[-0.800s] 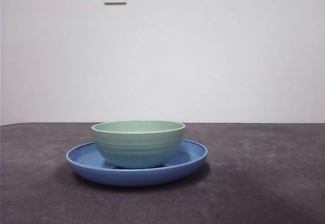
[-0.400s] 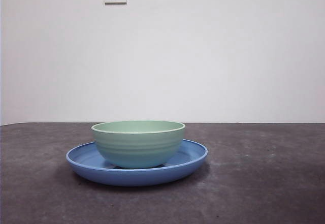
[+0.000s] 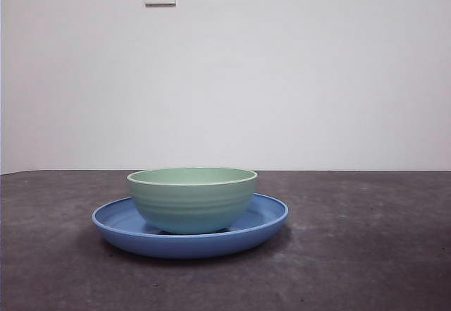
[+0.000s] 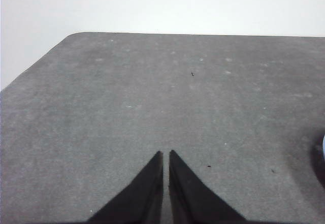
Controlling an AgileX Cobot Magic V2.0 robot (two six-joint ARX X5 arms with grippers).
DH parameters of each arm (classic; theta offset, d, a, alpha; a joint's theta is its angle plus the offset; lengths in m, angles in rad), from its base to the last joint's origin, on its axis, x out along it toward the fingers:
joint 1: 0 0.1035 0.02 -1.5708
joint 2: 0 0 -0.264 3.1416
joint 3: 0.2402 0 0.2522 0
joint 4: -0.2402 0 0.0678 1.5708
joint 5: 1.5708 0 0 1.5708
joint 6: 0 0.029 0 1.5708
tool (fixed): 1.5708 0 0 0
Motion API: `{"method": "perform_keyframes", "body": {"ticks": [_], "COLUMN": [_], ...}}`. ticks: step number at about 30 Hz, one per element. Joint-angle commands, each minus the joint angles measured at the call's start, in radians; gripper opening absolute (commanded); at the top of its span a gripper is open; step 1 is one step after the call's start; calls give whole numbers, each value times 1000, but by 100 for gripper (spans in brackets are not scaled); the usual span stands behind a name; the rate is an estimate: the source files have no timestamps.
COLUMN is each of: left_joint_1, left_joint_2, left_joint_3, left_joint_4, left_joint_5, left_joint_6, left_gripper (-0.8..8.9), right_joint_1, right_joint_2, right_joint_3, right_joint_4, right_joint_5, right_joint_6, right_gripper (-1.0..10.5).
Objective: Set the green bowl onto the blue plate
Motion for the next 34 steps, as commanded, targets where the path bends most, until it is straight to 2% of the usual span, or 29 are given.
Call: {"method": "perform_keyframes", "body": {"ticks": [1, 5, 34], "left_joint_1": [-1, -1, -1], "left_joint_2": [-2, -2, -2], "left_joint_3": [-21, -21, -21], "left_joint_4": [-8, -8, -8], "left_joint_5": [-4, -4, -4], "left_joint_6": [-6, -6, -6], "left_gripper": [19, 19, 19], "right_joint_1": [0, 0, 0], "right_joint_2": [-2, -2, -2], "right_joint_3": [-19, -19, -18], "right_joint_4": [24, 19, 39], "right_joint_5": [-24, -54, -53], "right_joint_6": [-31, -59, -58], "right_gripper": [41, 41, 41]}}
